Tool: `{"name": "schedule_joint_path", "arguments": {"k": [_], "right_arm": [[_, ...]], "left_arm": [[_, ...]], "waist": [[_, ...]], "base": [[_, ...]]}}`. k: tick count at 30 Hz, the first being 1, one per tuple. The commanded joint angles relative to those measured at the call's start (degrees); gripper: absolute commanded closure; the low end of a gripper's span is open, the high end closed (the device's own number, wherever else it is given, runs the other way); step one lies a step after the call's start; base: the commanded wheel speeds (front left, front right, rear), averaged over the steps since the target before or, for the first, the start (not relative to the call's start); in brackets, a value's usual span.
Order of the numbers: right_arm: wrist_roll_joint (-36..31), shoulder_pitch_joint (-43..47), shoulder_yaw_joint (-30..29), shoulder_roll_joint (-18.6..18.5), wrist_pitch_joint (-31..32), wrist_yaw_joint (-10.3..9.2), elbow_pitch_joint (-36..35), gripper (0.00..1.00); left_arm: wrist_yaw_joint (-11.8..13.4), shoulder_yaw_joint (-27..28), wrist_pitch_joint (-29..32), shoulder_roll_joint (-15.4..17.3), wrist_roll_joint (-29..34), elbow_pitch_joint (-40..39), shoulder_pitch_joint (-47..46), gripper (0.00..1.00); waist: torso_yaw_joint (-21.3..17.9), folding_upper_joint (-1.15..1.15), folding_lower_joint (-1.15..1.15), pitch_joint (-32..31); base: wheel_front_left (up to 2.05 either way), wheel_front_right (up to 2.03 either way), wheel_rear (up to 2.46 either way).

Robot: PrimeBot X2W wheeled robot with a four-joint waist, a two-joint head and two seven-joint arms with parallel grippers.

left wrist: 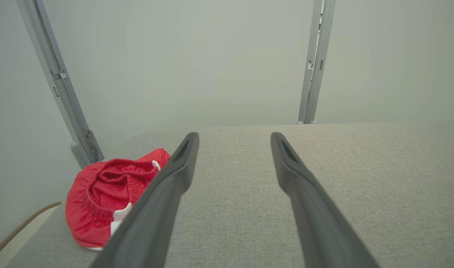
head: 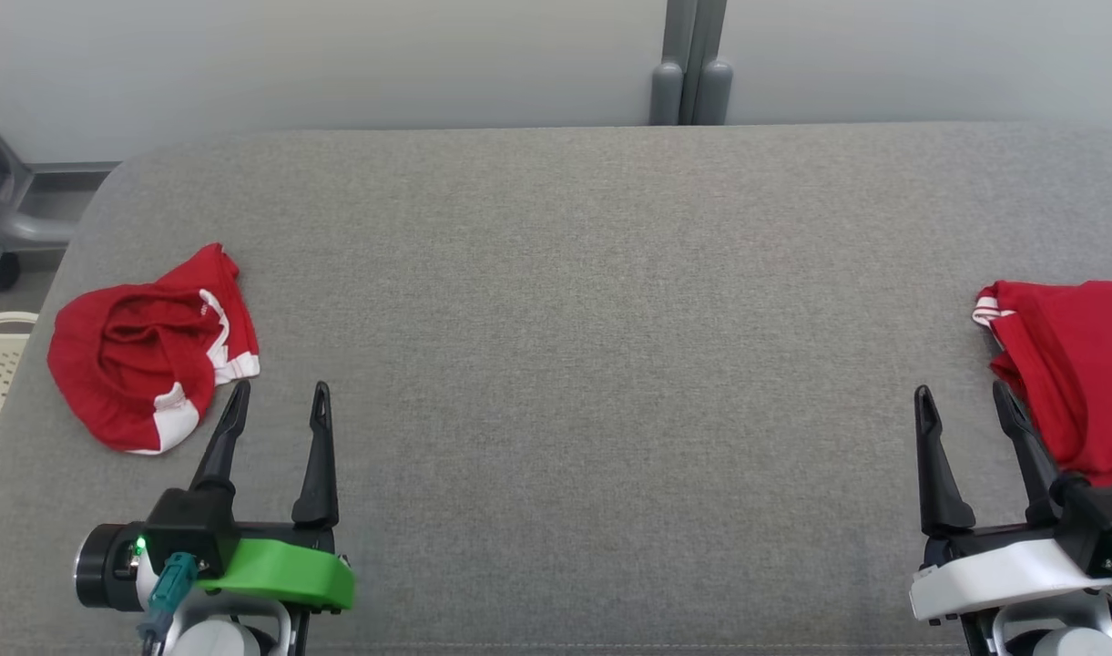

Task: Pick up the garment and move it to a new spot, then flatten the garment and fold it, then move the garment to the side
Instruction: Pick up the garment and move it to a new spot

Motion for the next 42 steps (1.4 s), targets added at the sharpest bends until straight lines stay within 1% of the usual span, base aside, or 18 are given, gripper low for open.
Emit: {"name": "schedule_joint_path", "arguments": {"k": [1,11,12,15,18,25,35,38,42], "right_arm": [[-0.2,0.0,0.1,-0.1,0.0,-0.09,-0.4,0.0],[-1.3,-1.5,2.4,-0.1,1.3,-0.09,-1.1,0.0],[-1.1,-1.5,2.8,-0.1,1.5,-0.09,-1.0,0.0],[-0.6,-1.5,3.5,-0.1,1.8,-0.09,-0.6,0.0],[-0.3,-1.6,4.1,-0.1,1.8,-0.09,-0.4,0.0],[-0.2,-1.9,4.6,-0.1,1.9,-0.09,-0.3,0.0],[0.0,-2.7,5.2,-0.2,2.4,-0.09,-1.0,0.0],[0.2,-3.1,5.4,-0.3,2.7,-0.09,-1.3,0.0],[0.8,-4.6,5.8,-0.9,3.3,-0.09,-1.5,0.0]], "left_arm": [[0.2,0.3,-0.3,0.3,-0.5,-0.1,-0.6,0.0],[1.4,2.2,-0.4,-0.2,-1.1,-1.7,0.9,0.0],[1.6,2.7,-0.4,-0.3,-1.3,-1.9,1.3,0.0],[1.8,3.2,-0.4,-0.5,-1.5,-2.1,2.2,0.0],[1.9,3.9,-0.4,-0.8,-1.8,-2.7,2.8,0.0],[1.3,4.4,-0.4,-1.2,-1.5,-3.1,3.0,0.0],[0.5,5.1,-0.4,-1.9,-1.4,-3.6,1.2,0.0],[-1.1,5.7,-0.2,-1.7,-3.5,-4.1,-1.0,0.0],[-3.8,7.2,3.1,1.4,-6.0,-4.4,-6.5,0.0]], "waist": [[2.2,0.0,0.0,0.3],[13.7,0.0,0.0,0.4],[15.7,0.0,0.0,0.2],[18.0,0.0,0.0,-0.2],[19.5,0.0,0.0,-0.3],[20.7,0.0,0.0,0.1],[20.3,0.0,0.0,2.0],[19.9,0.0,0.0,2.9],[18.4,0.0,0.0,5.3]], "base": [[0.0,0.0,0.0],[0.0,0.0,0.0],[0.0,0.0,0.0],[0.0,0.0,0.0],[0.0,0.0,0.0],[0.0,0.0,0.0],[0.0,0.0,0.0],[0.0,0.0,0.0],[0.0,0.0,0.0]]}}
